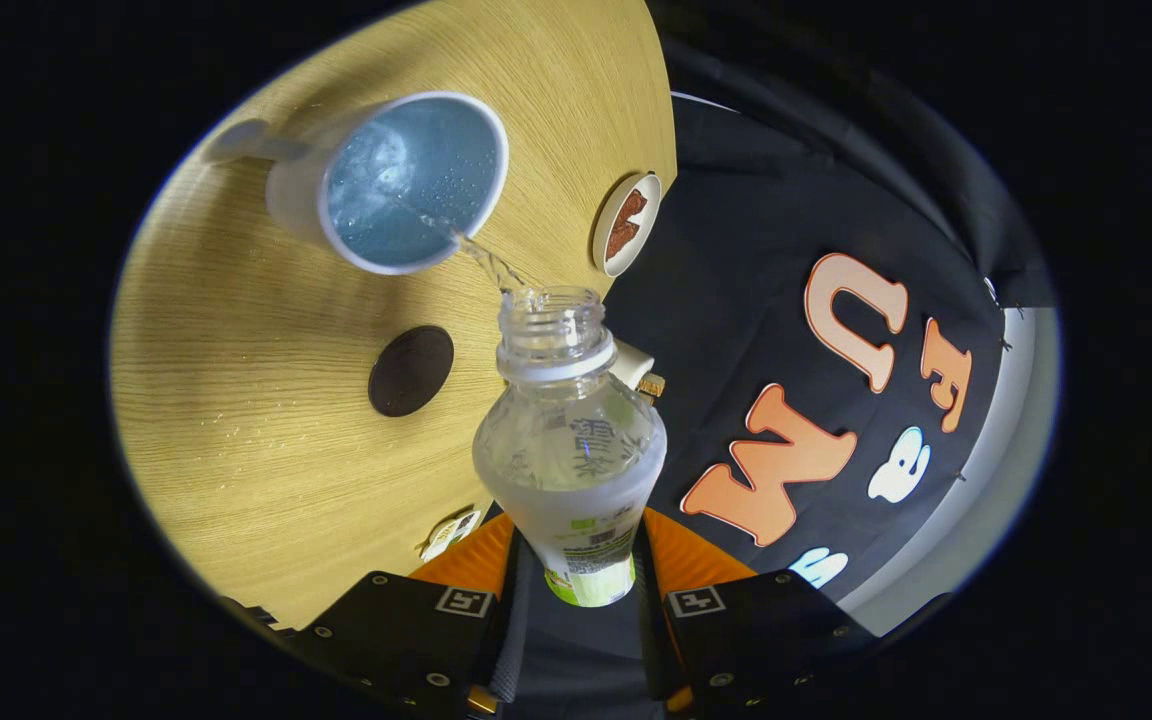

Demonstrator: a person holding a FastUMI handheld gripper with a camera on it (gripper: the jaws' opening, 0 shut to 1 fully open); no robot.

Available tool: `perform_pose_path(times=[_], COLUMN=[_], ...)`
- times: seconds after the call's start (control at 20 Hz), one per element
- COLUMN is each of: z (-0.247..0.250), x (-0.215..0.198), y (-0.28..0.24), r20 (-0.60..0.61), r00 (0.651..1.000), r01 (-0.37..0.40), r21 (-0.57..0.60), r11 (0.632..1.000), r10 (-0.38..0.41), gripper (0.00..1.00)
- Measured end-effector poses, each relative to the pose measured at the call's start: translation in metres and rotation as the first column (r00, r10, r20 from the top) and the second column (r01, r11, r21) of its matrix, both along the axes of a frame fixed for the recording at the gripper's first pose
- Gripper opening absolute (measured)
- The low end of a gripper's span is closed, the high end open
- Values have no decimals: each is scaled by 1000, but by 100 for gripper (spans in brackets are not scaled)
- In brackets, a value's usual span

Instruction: Take the bottle from table, then pour the juice into the cup, finally place the bottle on the coaster

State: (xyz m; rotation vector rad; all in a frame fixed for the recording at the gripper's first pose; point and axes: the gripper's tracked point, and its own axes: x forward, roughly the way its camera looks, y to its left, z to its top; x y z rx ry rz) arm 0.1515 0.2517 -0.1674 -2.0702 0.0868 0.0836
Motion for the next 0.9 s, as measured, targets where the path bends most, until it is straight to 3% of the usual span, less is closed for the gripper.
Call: perform_pose_path(times=[0.9], z=[23], x=[9], y=[12], r20=[18], r00=[998], r01=[-53], r21=[-93], r11=[994], r10=[55], gripper=[49])
